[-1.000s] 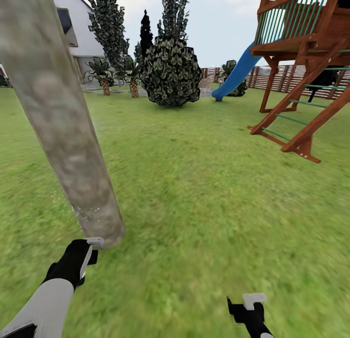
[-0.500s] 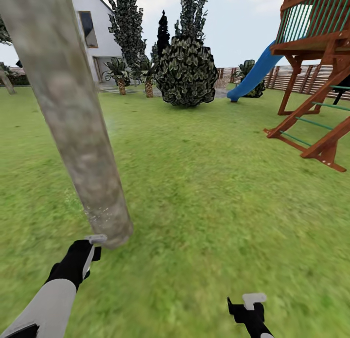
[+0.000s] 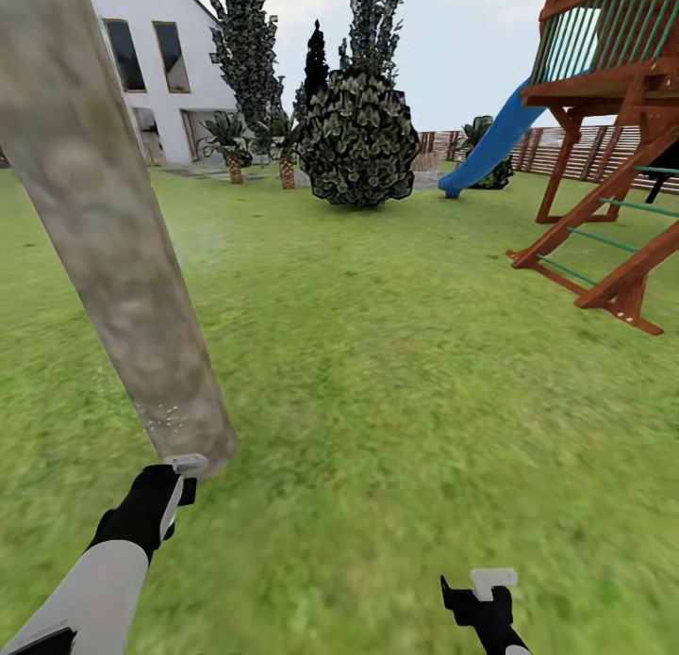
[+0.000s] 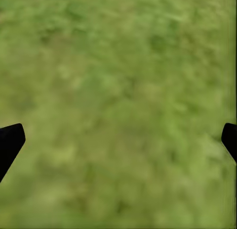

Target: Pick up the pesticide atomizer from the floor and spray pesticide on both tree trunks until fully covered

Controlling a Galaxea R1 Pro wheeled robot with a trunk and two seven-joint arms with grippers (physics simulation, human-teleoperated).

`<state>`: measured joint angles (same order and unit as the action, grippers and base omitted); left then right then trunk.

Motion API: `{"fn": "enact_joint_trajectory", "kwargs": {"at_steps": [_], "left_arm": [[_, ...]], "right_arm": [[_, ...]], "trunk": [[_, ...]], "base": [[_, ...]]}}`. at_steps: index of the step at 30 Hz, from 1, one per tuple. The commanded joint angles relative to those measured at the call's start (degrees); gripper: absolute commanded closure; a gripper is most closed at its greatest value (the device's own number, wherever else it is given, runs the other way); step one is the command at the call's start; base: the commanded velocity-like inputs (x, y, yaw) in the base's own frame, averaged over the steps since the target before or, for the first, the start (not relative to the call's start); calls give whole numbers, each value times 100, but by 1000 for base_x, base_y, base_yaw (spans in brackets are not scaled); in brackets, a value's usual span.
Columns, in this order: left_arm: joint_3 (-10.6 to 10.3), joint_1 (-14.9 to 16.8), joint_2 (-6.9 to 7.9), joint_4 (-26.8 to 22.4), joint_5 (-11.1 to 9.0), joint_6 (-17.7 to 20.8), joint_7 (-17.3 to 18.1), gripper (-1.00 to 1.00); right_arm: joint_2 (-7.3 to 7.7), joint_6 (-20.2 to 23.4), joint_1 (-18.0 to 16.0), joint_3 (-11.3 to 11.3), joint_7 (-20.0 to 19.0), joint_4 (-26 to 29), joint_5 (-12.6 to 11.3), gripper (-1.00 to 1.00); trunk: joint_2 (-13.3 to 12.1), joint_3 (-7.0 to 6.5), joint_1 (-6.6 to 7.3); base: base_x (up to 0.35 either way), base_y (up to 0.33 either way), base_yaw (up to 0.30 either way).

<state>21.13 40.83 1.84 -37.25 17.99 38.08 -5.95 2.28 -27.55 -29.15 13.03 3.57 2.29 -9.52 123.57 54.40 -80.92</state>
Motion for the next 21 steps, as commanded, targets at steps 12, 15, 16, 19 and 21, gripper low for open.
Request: {"fn": "enact_joint_trajectory", "kwargs": {"at_steps": [12,15,16,19,21], "left_arm": [[-19,110,92,-282,-10,103,31,100],[-32,513,79,-415,-1,159,33,100],[-39,705,38,-432,7,326,33,100],[-47,1112,56,-440,11,599,40,100],[-48,1202,97,-441,16,618,42,100]], "right_arm": [[9,-13,-2,43,12,0,-56,-100],[9,-13,-3,45,12,0,-58,-100],[13,-13,0,48,12,0,-54,-100],[18,-13,-2,49,12,0,-50,-100],[18,-13,0,45,12,0,-54,-100]], "trunk": [[2,5,1],[2,5,1],[2,5,1],[2,5,1],[2,5,1]], "base": [[-59,-157,269],[-1,0,96],[0,0,12],[0,0,2],[0,0,0]]}}
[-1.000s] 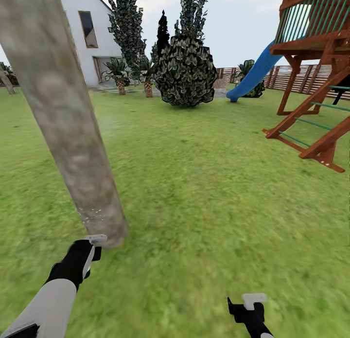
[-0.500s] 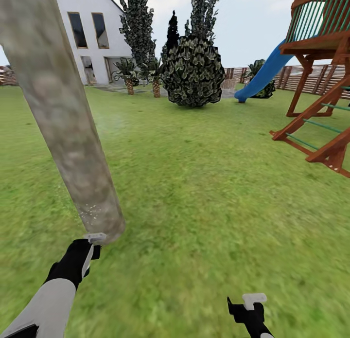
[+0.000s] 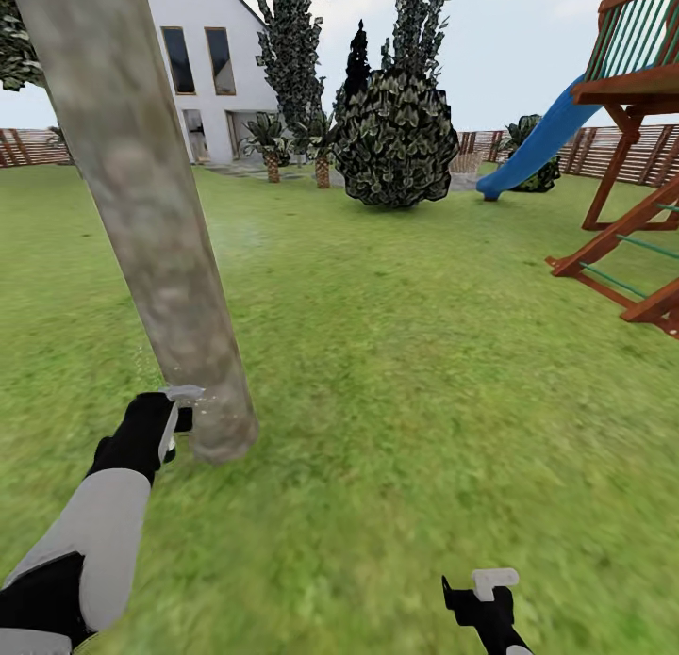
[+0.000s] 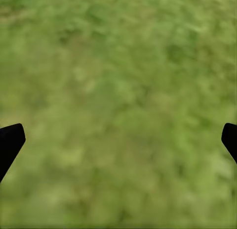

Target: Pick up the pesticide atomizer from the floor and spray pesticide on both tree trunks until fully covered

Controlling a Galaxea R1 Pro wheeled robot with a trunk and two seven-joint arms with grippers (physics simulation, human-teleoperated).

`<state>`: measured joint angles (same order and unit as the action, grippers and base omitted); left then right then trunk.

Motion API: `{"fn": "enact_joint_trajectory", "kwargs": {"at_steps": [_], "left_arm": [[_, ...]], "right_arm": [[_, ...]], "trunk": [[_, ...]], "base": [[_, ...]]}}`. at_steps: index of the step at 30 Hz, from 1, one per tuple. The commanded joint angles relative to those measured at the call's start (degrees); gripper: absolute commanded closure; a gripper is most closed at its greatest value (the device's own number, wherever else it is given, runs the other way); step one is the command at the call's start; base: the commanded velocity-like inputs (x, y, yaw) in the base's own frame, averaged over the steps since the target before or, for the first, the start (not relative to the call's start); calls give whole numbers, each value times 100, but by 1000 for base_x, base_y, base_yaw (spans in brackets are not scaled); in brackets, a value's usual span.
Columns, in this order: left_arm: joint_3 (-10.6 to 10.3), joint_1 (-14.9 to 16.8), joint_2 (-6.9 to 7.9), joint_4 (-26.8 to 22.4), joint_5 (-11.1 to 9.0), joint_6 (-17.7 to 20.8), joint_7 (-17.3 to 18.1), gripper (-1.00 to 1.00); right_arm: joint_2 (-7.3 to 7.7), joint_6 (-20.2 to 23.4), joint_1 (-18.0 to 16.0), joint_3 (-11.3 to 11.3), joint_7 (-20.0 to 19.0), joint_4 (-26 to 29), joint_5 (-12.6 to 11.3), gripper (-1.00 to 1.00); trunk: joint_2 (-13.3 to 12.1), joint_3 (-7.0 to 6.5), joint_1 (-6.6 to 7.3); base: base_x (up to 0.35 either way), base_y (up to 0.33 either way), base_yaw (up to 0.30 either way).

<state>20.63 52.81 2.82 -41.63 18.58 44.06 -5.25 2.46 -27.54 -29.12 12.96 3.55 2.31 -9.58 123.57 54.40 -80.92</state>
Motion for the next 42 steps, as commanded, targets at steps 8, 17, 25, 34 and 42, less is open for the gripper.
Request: {"fn": "enact_joint_trajectory", "kwargs": {"at_steps": [8,17,25,34,42], "left_arm": [[-27,-69,312,43,-22,7,312,100],[-757,-88,267,99,-62,32,330,100],[-720,-288,263,401,-76,2,318,100],[-710,-289,154,395,-83,-7,310,100],[-594,-289,131,384,-83,-12,306,100]], "right_arm": [[0,-14,-6,55,14,-2,-52,-100],[0,-14,-5,57,14,-2,-51,-100],[0,-14,-4,57,17,-2,-52,-100],[0,-14,-5,57,15,-2,-52,-100],[0,-14,-5,55,19,-2,-53,-100]], "trunk": [[2,5,1],[2,5,1],[2,5,1],[2,5,1],[2,5,1]], "base": [[0,0,123],[98,-208,24],[12,-278,121],[122,-270,234],[133,-257,7]]}}
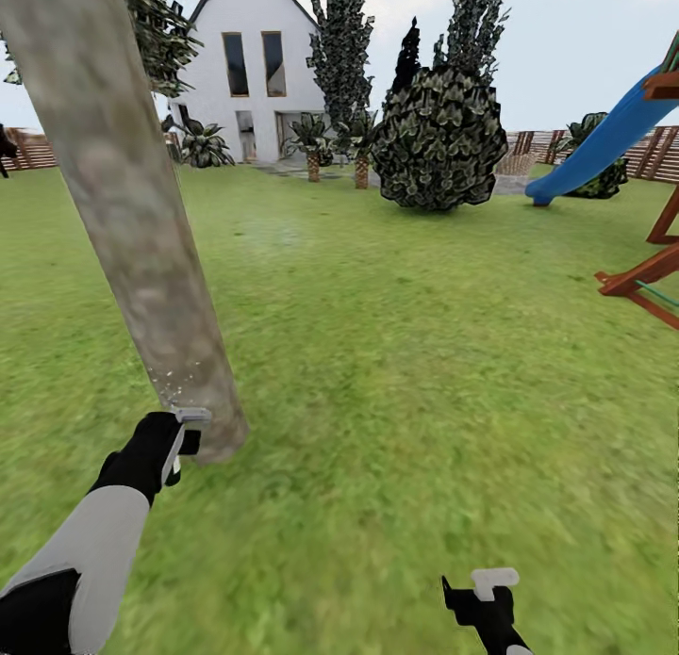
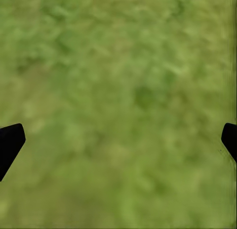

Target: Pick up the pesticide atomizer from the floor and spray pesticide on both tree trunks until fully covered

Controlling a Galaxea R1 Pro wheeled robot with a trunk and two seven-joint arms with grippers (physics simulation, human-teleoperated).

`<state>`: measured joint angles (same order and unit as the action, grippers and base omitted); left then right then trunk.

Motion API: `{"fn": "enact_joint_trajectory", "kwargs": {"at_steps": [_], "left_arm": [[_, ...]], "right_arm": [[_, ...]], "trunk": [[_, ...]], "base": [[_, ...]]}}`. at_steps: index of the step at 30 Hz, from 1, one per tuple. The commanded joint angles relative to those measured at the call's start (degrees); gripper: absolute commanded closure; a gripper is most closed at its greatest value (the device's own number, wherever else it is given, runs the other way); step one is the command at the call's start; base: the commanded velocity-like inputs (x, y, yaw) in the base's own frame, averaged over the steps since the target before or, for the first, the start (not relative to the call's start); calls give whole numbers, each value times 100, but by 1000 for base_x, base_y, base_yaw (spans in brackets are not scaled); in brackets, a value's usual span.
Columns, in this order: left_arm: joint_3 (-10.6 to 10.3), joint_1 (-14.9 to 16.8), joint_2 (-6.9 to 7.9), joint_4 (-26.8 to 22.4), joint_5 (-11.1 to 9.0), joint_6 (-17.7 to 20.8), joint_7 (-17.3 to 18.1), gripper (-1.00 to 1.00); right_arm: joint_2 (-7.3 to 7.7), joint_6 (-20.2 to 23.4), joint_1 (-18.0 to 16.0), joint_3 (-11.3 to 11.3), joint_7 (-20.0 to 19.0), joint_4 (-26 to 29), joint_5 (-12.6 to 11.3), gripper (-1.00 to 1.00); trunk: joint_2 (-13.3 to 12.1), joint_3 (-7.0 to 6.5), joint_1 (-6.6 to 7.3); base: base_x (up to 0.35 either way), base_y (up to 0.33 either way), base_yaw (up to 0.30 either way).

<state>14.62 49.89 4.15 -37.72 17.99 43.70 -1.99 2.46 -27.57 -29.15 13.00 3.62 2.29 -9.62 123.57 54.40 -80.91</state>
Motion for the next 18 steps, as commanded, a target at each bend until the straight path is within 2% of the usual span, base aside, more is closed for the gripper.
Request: {"fn": "enact_joint_trajectory", "kwargs": {"at_steps": [1,3,9,12,15,18], "left_arm": [[63,4,-2,-7,-24,20,-21,100],[147,4,4,-4,-21,9,-17,100],[164,4,6,6,-17,-1,-12,100],[191,-103,43,7,-15,-11,5,100],[445,-260,82,3,3,-39,16,100],[475,-319,78,5,-5,-54,15,100]], "right_arm": [[0,-12,-1,51,13,-1,-49,-100],[0,-12,-3,52,10,-1,-49,-100],[0,-12,-2,53,12,-1,-49,-100],[0,-12,-2,52,13,-1,-49,-100],[0,-12,-2,53,14,-1,-49,-100],[0,-12,-1,53,16,-1,-49,-100]], "trunk": [[2,5,-1],[2,5,-1],[2,5,-1],[2,5,-1],[2,5,-1],[2,5,-1]], "base": [[167,-247,0],[176,-242,0],[91,-257,20],[2,-275,230],[73,-275,274],[158,-255,203]]}}
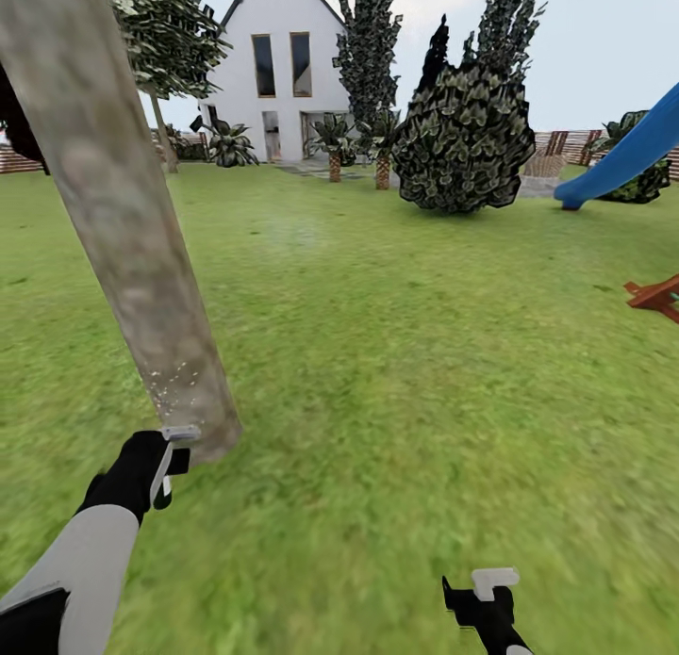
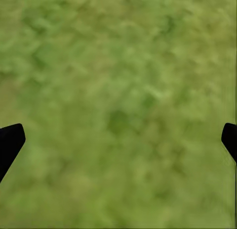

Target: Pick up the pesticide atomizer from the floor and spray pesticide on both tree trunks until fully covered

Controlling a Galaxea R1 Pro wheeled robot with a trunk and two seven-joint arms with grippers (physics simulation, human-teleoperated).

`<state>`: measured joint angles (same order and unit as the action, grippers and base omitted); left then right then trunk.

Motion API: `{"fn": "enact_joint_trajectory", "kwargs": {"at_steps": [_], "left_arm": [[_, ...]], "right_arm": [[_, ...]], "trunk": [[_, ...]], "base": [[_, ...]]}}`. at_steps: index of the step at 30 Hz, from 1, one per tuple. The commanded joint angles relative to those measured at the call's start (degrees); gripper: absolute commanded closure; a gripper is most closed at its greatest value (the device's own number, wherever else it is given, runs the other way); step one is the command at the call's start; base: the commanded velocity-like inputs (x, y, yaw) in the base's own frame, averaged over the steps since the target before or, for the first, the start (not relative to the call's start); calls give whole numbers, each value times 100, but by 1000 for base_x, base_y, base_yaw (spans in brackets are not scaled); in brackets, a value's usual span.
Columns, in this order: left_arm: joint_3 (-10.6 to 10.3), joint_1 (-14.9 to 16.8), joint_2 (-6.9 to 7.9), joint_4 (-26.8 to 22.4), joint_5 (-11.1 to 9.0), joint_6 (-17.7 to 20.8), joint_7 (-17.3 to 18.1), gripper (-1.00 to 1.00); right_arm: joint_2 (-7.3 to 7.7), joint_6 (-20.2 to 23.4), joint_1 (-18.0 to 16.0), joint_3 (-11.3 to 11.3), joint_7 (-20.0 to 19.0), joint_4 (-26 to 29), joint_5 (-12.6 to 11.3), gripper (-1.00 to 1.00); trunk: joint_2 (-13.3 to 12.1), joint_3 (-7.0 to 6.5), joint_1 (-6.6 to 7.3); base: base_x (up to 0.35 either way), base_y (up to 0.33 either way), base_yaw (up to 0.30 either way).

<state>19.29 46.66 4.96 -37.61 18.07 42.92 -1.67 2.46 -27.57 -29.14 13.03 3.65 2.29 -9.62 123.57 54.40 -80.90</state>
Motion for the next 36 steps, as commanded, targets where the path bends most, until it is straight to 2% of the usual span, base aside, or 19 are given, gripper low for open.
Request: {"fn": "enact_joint_trajectory", "kwargs": {"at_steps": [1,10,14,17,22,24,25,26,28,36], "left_arm": [[11,-4,-3,-6,-14,24,-19,100],[18,-8,9,-78,12,22,-91,100],[28,-89,96,-75,12,15,-96,100],[25,-320,141,-60,6,-101,-97,100],[12,-376,84,1,6,-228,-104,100],[21,-428,98,116,10,-438,-107,100],[72,-518,138,176,13,-650,-113,100],[185,-541,143,181,13,-671,-114,100],[285,-550,145,183,12,-687,-114,100],[290,-553,72,184,5,-697,-114,100]], "right_arm": [[0,-12,-2,51,13,0,-49,-100],[0,-12,-4,51,13,0,-47,-100],[0,-12,-3,51,13,0,-49,-100],[0,-10,-3,51,13,0,-46,-100],[-7,-12,-1,51,5,0,-41,-100],[-5,-12,-1,51,4,0,-40,-100],[0,-12,-2,49,4,0,-46,-100],[0,-12,-1,49,4,0,-48,-100],[0,-12,-3,50,4,0,-49,-100],[0,-12,-2,51,4,0,-49,-100]], "trunk": [[2,5,-1],[2,5,-1],[2,5,-1],[2,5,-1],[2,5,-1],[2,5,-1],[2,5,-1],[2,5,-1],[2,5,-1],[2,5,-1]], "base": [[204,-223,25],[222,-199,95],[62,-266,275],[4,-272,276],[110,-260,106],[217,-213,3],[263,-175,0],[283,-143,0],[299,-114,36],[276,-139,253]]}}
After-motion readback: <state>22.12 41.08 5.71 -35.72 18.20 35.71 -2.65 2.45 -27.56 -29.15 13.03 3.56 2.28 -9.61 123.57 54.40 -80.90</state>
